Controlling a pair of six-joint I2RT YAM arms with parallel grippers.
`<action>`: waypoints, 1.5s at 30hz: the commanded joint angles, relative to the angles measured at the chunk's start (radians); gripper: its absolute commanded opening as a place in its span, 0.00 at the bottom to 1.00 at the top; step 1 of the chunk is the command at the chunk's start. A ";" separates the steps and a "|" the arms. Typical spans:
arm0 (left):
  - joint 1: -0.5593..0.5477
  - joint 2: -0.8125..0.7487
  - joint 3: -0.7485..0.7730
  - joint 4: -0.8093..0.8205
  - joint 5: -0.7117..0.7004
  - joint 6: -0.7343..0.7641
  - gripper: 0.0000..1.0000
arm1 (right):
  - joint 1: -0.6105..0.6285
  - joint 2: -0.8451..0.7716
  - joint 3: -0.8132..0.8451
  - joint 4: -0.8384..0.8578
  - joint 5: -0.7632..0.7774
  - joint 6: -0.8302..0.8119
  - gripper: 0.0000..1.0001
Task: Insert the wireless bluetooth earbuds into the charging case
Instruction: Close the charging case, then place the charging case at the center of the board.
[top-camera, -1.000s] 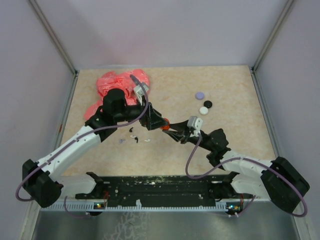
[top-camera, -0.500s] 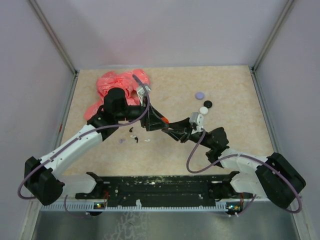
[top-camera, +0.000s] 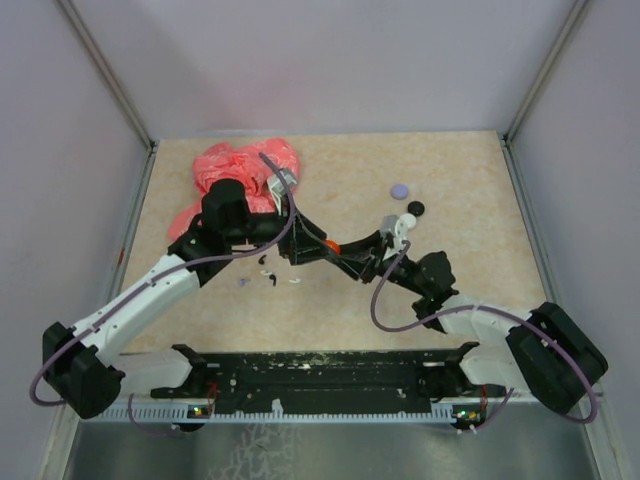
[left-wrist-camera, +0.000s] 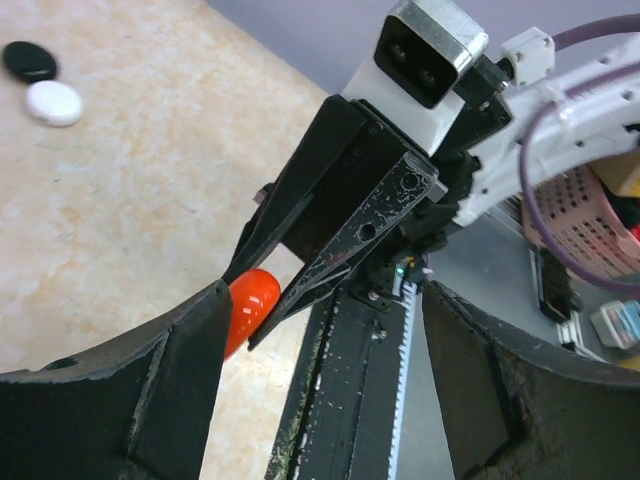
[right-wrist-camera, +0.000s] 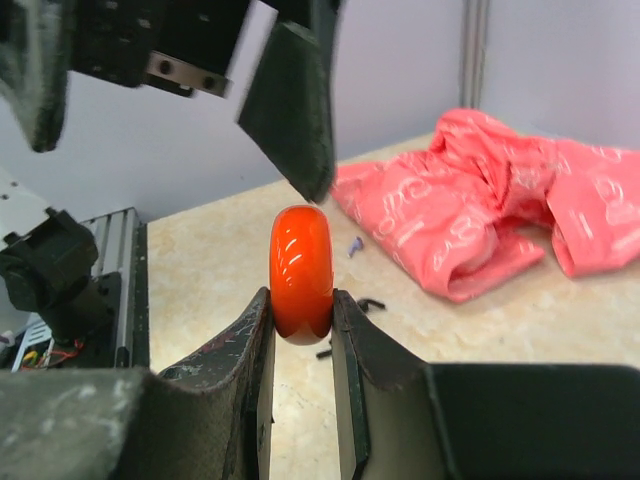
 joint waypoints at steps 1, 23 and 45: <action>0.018 -0.045 0.031 -0.171 -0.234 0.106 0.82 | -0.032 -0.024 0.025 -0.144 0.095 0.069 0.00; 0.155 -0.163 -0.120 -0.467 -1.038 0.322 0.96 | -0.376 -0.001 0.116 -1.000 0.187 0.243 0.02; 0.271 -0.215 -0.168 -0.432 -0.957 0.329 0.97 | -0.504 0.020 0.262 -1.306 0.448 0.116 0.62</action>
